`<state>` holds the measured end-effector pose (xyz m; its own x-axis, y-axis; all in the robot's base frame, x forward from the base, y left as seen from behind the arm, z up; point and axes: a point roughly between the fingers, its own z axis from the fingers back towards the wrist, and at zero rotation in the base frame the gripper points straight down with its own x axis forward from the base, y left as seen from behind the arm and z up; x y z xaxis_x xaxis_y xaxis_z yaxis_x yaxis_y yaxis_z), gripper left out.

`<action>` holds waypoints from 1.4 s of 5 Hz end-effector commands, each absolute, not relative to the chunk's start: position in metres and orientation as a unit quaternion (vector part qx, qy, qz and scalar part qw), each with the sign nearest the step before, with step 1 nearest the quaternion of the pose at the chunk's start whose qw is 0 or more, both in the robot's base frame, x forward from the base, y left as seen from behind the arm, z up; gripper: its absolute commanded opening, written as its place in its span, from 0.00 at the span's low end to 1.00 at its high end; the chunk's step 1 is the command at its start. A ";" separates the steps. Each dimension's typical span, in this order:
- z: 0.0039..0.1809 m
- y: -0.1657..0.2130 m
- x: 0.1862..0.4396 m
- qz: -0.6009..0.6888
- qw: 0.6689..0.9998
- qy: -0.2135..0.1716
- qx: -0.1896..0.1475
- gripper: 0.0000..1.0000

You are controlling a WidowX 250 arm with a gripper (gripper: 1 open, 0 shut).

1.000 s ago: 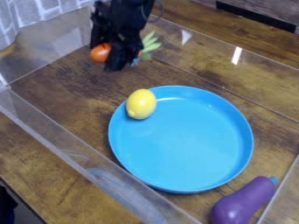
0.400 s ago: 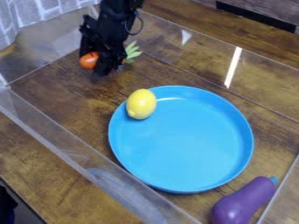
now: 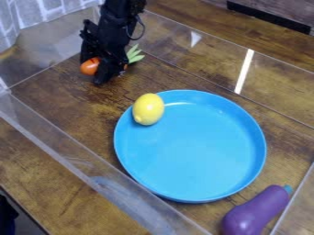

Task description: Move the carrot to the left side

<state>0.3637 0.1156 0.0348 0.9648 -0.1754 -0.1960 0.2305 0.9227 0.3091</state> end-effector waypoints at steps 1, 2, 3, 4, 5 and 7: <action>0.060 0.123 0.367 -0.090 0.980 0.045 0.171 0.00; 0.063 0.122 0.366 -0.090 0.981 0.039 0.168 0.00; 0.065 0.121 0.366 -0.091 0.982 0.034 0.163 0.00; 0.066 0.119 0.366 -0.093 0.983 0.029 0.159 0.00; 0.067 0.118 0.366 -0.095 0.983 0.024 0.155 0.00; 0.071 0.115 0.367 -0.099 0.984 0.014 0.147 0.00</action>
<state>0.3605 0.1079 0.0295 0.9649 -0.2059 -0.1628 0.2417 0.9389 0.2450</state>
